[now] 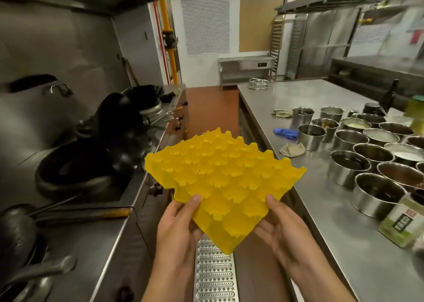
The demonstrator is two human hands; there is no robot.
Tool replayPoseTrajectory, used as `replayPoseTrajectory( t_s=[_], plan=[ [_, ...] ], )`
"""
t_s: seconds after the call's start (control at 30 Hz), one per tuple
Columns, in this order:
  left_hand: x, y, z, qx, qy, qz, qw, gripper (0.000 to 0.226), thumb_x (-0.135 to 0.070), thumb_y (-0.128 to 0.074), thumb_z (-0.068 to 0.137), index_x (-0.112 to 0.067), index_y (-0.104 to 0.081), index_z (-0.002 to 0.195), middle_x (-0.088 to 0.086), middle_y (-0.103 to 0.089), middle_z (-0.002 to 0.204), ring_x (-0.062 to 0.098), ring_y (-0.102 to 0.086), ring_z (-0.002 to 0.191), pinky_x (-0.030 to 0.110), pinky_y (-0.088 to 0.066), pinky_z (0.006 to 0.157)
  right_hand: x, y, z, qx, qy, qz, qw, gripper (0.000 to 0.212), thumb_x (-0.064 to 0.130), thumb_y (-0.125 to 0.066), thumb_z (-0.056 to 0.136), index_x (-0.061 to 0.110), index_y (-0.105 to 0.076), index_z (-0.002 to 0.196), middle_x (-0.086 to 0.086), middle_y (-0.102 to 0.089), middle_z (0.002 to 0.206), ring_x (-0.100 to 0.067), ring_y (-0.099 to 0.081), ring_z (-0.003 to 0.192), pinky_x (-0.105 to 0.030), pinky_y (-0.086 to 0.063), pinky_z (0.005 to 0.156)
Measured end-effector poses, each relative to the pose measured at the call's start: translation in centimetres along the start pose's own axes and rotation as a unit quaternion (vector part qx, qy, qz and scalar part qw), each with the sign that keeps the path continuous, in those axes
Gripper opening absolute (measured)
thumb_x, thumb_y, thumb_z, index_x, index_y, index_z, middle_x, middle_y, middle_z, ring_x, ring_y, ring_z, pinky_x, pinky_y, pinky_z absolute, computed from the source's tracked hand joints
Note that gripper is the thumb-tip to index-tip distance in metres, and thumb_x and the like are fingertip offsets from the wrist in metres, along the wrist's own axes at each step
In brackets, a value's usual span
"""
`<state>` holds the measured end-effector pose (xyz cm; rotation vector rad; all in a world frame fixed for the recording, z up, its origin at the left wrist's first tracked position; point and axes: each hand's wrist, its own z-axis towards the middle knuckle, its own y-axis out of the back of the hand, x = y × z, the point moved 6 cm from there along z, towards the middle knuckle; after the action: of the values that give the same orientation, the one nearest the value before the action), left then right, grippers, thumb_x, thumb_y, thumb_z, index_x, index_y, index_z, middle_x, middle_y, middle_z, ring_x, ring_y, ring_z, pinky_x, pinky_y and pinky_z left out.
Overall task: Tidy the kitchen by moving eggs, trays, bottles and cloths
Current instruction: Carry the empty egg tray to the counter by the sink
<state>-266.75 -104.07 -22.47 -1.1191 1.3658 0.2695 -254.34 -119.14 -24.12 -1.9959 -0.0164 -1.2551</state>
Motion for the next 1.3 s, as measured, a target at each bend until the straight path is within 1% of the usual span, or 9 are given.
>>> replayPoseTrajectory(
  t_s=[0.13,0.23,0.33,0.5,0.6,0.77,0.9,1.1,1.3],
  plan=[
    [-0.6,-0.8,4.7,0.029,0.005,-0.002,1.000,0.040,-0.020,-0.066,0.085,-0.009,-0.063,0.124,0.007,-0.077,0.106,0.020,-0.076,0.090,0.036,-0.063,0.068,0.4,-1.3,3.5,-0.005,0.003,0.000,1.000,0.043,0.029,-0.059,0.087,0.008,-0.062,0.124,-0.013,-0.074,0.113,-0.030,-0.071,0.105,-0.045,-0.057,0.089],
    [-0.7,-1.9,7.5,0.045,0.009,-0.001,0.999,0.047,-0.025,-0.068,0.078,-0.012,-0.063,0.123,0.006,-0.077,0.108,0.020,-0.075,0.093,0.042,-0.059,0.077,1.3,-1.4,6.3,-0.015,0.010,-0.007,1.000,0.043,0.029,-0.060,0.086,0.008,-0.063,0.123,-0.013,-0.073,0.114,-0.031,-0.070,0.106,-0.046,-0.055,0.091],
    [-0.1,-2.9,10.7,0.040,0.011,-0.003,0.999,0.036,-0.023,-0.067,0.083,-0.016,-0.065,0.119,0.004,-0.077,0.108,0.018,-0.075,0.092,0.042,-0.056,0.079,1.9,-1.2,9.5,-0.023,0.012,-0.018,1.000,0.046,0.031,-0.062,0.084,0.008,-0.063,0.124,-0.012,-0.073,0.115,-0.030,-0.070,0.108,-0.046,-0.054,0.094],
    [1.5,-5.1,16.3,0.015,0.030,-0.002,0.999,0.025,-0.017,-0.064,0.093,-0.015,-0.066,0.118,0.003,-0.077,0.109,0.018,-0.075,0.094,0.035,-0.062,0.071,2.7,0.2,16.1,-0.028,-0.013,-0.006,0.999,0.046,0.032,-0.062,0.085,0.009,-0.062,0.125,-0.010,-0.073,0.115,-0.027,-0.070,0.107,-0.041,-0.058,0.090],
    [2.1,-7.7,20.3,0.005,0.024,-0.001,1.000,0.023,-0.015,-0.063,0.094,-0.015,-0.066,0.117,0.003,-0.076,0.110,0.018,-0.074,0.098,0.036,-0.063,0.079,4.2,1.1,21.5,-0.024,-0.024,-0.006,0.999,0.039,0.030,-0.060,0.091,0.009,-0.062,0.124,-0.009,-0.074,0.114,-0.026,-0.071,0.106,-0.038,-0.060,0.085],
    [1.8,-13.5,27.1,-0.011,0.009,-0.003,1.000,0.017,-0.015,-0.062,0.097,-0.014,-0.065,0.114,0.007,-0.076,0.112,0.018,-0.074,0.099,0.042,-0.060,0.087,9.6,1.1,30.3,0.000,-0.004,-0.033,0.999,0.043,0.031,-0.059,0.093,0.007,-0.061,0.129,-0.009,-0.074,0.113,-0.025,-0.072,0.102,-0.036,-0.061,0.080],
    [1.1,-16.9,31.2,-0.016,-0.007,-0.012,1.000,0.019,-0.015,-0.063,0.096,-0.014,-0.065,0.115,0.007,-0.076,0.112,0.019,-0.074,0.099,0.041,-0.061,0.085,12.6,0.7,35.4,0.034,0.009,-0.031,0.999,0.057,0.038,-0.063,0.083,0.010,-0.059,0.132,-0.010,-0.072,0.117,-0.026,-0.071,0.105,-0.035,-0.061,0.080],
    [0.5,-19.2,35.7,-0.027,-0.014,-0.005,1.000,0.024,-0.016,-0.064,0.095,-0.013,-0.064,0.119,0.007,-0.075,0.114,0.020,-0.074,0.101,0.040,-0.061,0.085,13.9,0.6,40.8,0.044,-0.007,-0.003,0.999,0.048,0.032,-0.061,0.089,0.009,-0.059,0.131,-0.012,-0.073,0.115,-0.024,-0.072,0.102,-0.032,-0.060,0.072],
    [1.4,-20.4,41.8,-0.023,0.001,-0.006,1.000,0.026,-0.016,-0.064,0.096,-0.011,-0.064,0.121,0.009,-0.075,0.115,0.022,-0.072,0.105,0.044,-0.059,0.090,14.4,0.7,46.7,0.041,-0.013,-0.011,0.999,0.048,0.031,-0.060,0.091,0.011,-0.057,0.134,-0.011,-0.073,0.117,-0.023,-0.072,0.102,-0.036,-0.061,0.077]
  ],
)
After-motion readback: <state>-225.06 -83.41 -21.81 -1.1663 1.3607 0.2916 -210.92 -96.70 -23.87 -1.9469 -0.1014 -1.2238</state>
